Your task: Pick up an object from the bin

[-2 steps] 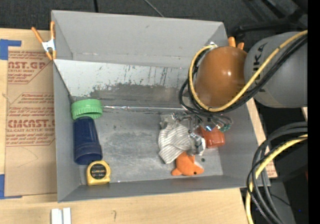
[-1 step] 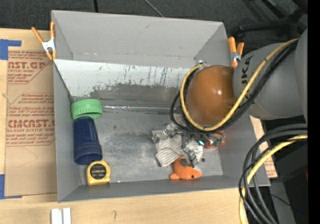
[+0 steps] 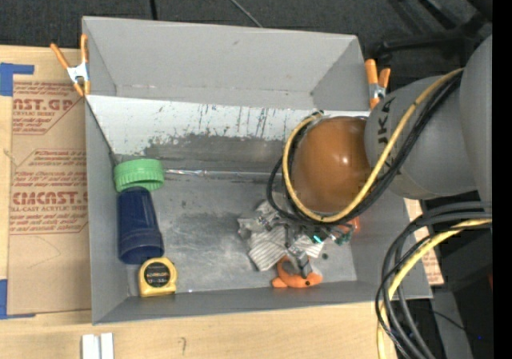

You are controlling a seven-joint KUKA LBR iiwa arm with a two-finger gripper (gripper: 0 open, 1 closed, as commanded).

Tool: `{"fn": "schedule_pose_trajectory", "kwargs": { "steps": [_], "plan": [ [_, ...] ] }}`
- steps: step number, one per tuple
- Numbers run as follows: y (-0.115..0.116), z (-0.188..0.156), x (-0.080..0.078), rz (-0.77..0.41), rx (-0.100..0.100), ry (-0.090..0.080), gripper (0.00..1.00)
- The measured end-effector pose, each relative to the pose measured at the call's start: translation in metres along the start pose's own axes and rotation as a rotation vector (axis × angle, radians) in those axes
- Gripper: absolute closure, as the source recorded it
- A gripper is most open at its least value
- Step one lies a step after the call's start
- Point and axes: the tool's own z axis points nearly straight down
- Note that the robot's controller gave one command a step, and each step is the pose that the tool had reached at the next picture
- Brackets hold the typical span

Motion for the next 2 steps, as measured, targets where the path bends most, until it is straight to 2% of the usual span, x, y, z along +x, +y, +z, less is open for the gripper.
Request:
{"fn": "schedule_pose_trajectory", "kwargs": {
  "steps": [2],
  "plan": [
    [-0.0003, -0.0002, 0.0, 0.001, 0.0, 0.0, 0.0]
  ]
}}
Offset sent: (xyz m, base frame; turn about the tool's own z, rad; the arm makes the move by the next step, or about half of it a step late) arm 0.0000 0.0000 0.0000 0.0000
